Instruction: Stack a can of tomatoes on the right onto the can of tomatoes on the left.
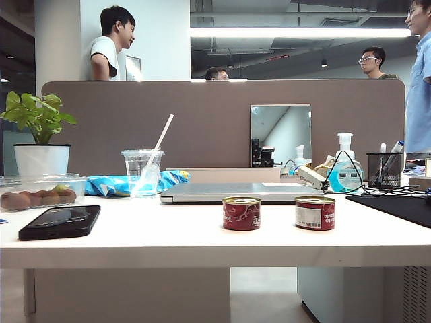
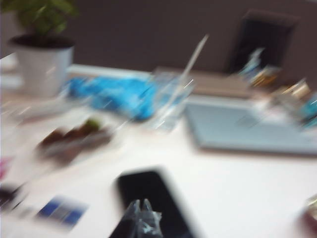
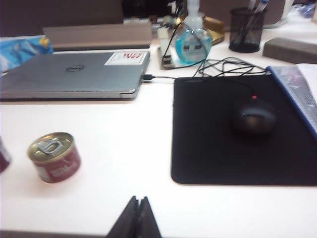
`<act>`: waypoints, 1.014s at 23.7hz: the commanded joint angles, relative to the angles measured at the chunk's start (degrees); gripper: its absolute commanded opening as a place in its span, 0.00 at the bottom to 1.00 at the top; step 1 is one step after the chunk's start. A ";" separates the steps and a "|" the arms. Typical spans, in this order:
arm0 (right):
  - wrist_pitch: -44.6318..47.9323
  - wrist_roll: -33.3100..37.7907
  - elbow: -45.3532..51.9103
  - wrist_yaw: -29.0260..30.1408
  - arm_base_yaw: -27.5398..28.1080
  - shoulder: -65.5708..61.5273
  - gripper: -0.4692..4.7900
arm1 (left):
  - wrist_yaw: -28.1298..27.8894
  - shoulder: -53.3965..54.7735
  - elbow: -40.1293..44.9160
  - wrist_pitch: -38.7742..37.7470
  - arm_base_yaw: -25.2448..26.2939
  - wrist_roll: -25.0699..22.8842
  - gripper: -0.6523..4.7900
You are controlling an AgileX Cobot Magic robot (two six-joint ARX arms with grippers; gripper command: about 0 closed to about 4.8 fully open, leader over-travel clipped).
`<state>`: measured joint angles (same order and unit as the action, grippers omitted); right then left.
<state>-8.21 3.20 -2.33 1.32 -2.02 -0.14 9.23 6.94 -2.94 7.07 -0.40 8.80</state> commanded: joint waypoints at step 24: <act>15.89 -8.17 -38.21 15.21 -10.99 -77.05 0.89 | 19.06 38.36 -22.03 -2.75 -28.61 -11.78 0.11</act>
<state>6.33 -4.86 -39.70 16.91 -12.49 -75.66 28.25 45.32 -24.82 3.70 -28.99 -2.98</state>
